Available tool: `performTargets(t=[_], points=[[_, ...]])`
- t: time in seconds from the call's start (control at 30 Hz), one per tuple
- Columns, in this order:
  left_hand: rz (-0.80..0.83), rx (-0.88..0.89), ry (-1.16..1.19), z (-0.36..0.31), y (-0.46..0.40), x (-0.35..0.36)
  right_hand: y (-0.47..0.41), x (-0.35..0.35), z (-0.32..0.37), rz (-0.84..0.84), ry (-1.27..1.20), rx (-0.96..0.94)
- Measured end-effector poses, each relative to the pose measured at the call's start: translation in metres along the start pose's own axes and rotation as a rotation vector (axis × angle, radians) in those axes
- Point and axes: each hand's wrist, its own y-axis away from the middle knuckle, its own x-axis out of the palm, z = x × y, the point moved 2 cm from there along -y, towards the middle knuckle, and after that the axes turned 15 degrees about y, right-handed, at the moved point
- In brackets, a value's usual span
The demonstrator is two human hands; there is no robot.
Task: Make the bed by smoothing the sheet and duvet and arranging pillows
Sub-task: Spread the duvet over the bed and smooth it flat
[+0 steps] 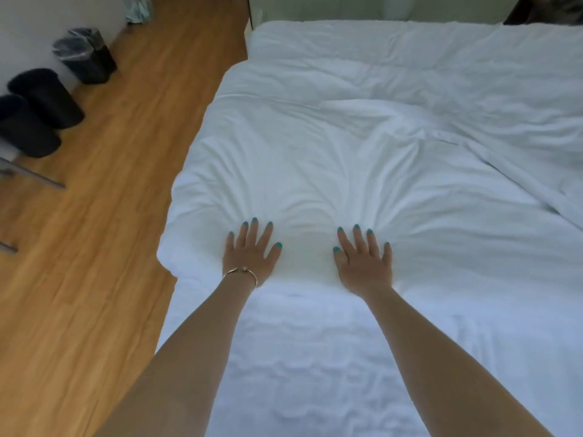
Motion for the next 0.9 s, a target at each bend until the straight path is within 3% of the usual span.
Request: performTargets(t=[0.1,0.23,0.27,0.43,0.6,0.77,0.9], points=[[0.124,-0.009,0.12,-0.001,0.068,0.005,0.064,0.005,0.009,0.127,-0.013,-0.078],[0.579,-0.159,0.295,0.006,0.16,0.012,0.13,-0.005,0.025,0.438,-0.092,-0.16],[0.607,-0.171,0.276,0.011,0.18,0.013,0.143,-0.009,0.033,0.481,-0.15,-0.133],[0.438,-0.183,0.302,0.09,0.221,-0.02,0.2,-0.018,0.131,0.435,-0.28,-0.064],[0.351,-0.153,0.335,0.24,0.234,-0.064,0.235,-0.014,0.284,0.433,-0.218,-0.055],[0.383,-0.231,0.301,0.373,0.277,-0.114,0.26,-0.051,0.416,0.434,-0.178,-0.052],[0.355,-0.162,0.238,0.407,0.263,-0.149,0.258,-0.095,0.473,0.322,-0.062,-0.081]])
